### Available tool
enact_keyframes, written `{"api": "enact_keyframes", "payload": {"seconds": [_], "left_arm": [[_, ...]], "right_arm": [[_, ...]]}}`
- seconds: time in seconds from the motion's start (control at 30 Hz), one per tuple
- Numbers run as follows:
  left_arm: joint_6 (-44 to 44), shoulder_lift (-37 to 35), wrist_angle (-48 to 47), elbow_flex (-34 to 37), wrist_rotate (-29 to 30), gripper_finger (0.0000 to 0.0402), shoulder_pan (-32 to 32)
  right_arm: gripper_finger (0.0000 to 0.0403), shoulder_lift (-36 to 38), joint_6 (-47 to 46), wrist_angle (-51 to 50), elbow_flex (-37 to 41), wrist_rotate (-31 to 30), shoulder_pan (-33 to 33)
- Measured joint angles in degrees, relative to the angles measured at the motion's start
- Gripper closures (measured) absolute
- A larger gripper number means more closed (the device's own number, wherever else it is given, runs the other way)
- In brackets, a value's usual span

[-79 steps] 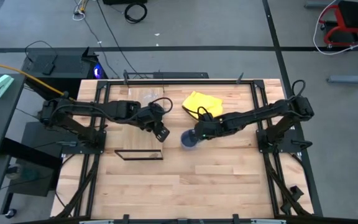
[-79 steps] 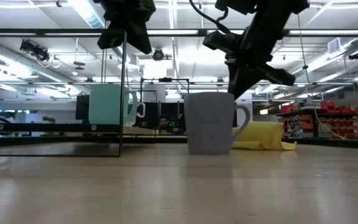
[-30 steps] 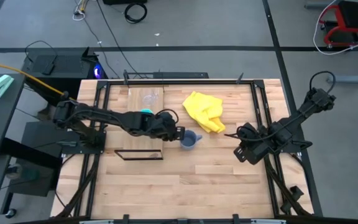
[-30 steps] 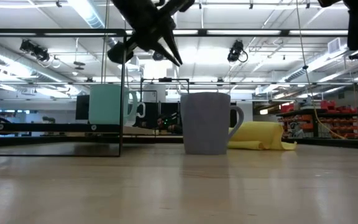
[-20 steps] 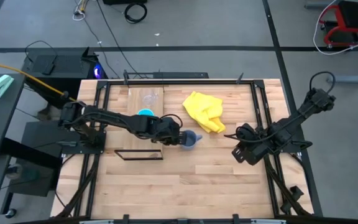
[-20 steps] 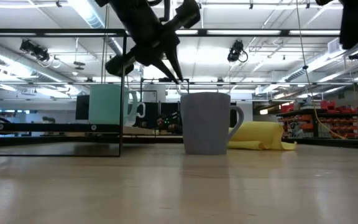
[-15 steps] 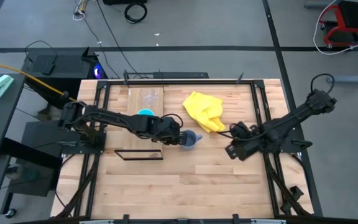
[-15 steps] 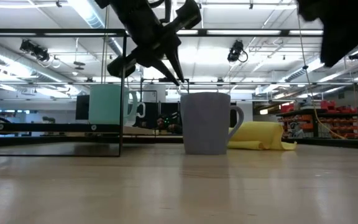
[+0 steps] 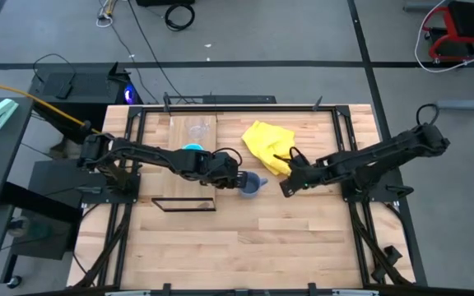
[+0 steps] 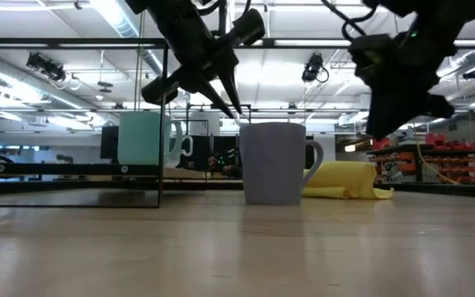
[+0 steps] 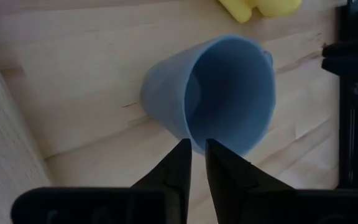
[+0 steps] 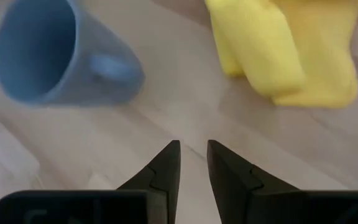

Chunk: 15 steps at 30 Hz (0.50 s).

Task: Stack small to large cups/mugs on shelf
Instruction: Put the blue mug on the shelf

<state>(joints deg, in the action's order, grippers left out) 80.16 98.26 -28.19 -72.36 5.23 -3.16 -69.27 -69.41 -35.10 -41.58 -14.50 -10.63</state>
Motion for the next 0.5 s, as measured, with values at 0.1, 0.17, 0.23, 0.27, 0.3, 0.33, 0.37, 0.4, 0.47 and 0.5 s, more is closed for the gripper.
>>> {"api": "enact_keyframes", "payload": {"seconds": [0.1,0.17,0.23,0.27,0.3,0.33,0.37,0.4,0.47,0.5], "left_arm": [[0.2,0.0,0.0,0.0,0.0,0.0342,0.4],[0.2,0.0,-0.3,0.0,0.0,0.0342,0.5],[0.4,0.0,-0.6,0.0,0.0,0.0343,0.5],[0.7,0.0,-0.7,0.0,-0.1,0.0344,0.5],[0.7,0.0,-0.7,0.0,-0.1,0.0344,0.5],[0.8,0.0,-0.8,0.0,-0.1,0.0343,0.5],[0.9,0.0,-0.8,0.0,-0.2,0.0342,0.5],[1.2,0.0,-0.9,0.0,-0.2,0.0341,0.5],[1.4,0.0,-1.0,0.0,-0.2,0.0338,0.5],[1.4,0.0,-1.0,0.0,-0.2,0.0338,0.5]], "right_arm": [[0.0314,-1.8,2.7,4.3,0.0,1.8,2.3],[0.0314,-3.5,4.4,7.3,0.0,3.4,3.6],[0.0314,-5.2,5.3,7.8,0.0,3.8,4.7],[0.0314,-5.8,5.8,7.6,0.0,3.9,5.4],[0.0314,-6.3,6.3,7.7,0.0,3.9,5.9],[0.0314,-6.7,6.6,8.1,0.0,3.9,6.6],[0.0314,-7.0,7.0,8.6,0.0,3.9,7.1],[0.0314,-7.4,7.5,9.3,0.0,4.1,7.6],[0.0314,-8.2,8.1,11.6,0.0,5.5,8.5],[0.0314,-8.7,8.3,12.4,0.0,5.8,8.8]]}}
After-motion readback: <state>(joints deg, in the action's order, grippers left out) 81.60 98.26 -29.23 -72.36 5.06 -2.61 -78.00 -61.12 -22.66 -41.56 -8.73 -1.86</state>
